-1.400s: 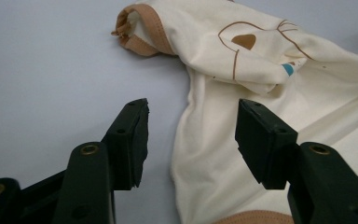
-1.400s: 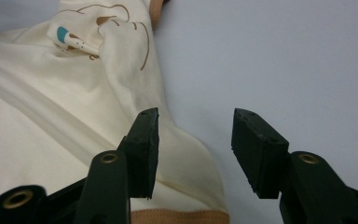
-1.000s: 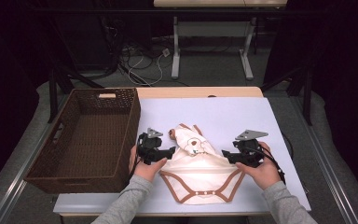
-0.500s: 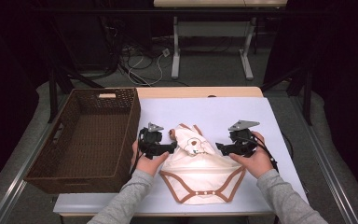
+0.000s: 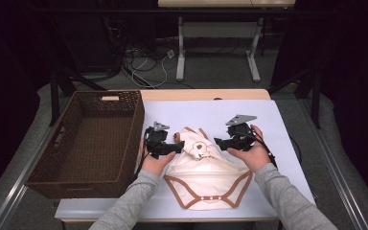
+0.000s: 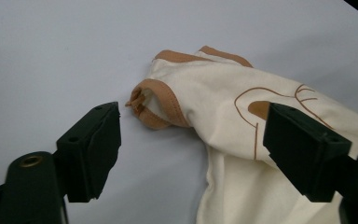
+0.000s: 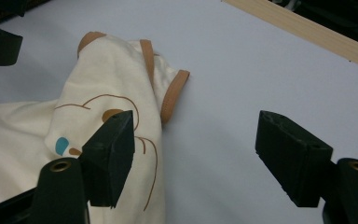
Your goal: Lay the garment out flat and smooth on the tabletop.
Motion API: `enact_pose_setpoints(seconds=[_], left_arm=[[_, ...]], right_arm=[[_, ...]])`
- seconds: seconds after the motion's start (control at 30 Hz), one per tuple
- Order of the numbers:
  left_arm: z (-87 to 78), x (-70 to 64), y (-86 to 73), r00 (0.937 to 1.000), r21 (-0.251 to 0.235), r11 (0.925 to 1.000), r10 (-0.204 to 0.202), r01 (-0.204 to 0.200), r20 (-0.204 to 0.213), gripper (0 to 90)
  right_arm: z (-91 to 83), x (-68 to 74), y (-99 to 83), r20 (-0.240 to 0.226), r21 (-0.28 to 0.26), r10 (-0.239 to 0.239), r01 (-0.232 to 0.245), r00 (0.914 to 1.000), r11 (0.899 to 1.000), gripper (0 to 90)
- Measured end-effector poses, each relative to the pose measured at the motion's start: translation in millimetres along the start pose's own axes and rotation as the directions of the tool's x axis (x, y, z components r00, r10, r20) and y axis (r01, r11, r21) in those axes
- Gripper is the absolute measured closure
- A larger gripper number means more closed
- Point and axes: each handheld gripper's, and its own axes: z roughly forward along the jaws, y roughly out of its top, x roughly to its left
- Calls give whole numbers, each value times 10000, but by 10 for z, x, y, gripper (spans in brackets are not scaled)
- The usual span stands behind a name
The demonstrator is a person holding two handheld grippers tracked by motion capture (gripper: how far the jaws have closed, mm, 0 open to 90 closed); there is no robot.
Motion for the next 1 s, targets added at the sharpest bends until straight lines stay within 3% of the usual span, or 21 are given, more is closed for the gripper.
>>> enact_pose_setpoints(seconds=[0.2,0.37,0.53,0.73,1.0], left_arm=[[59,29,9,9995,20,9995,-306,306,37,158],[92,50,13,9992,-5,9993,-382,382,98,155],[125,69,15,9998,-30,9998,-197,197,-27,158],[165,95,20,9997,-73,9999,-101,100,-207,176],[214,109,24,9991,-58,10000,16,-18,-425,230]], right_arm=[[112,24,56,-7,-229,445,-445,9990,9987,234],[226,72,98,98,-57,508,-508,9987,9987,229],[342,130,129,82,79,334,-334,9994,9994,303],[508,203,119,-389,-29,303,-304,9988,9995,373],[668,149,114,76,-365,419,-416,9991,9985,373]])
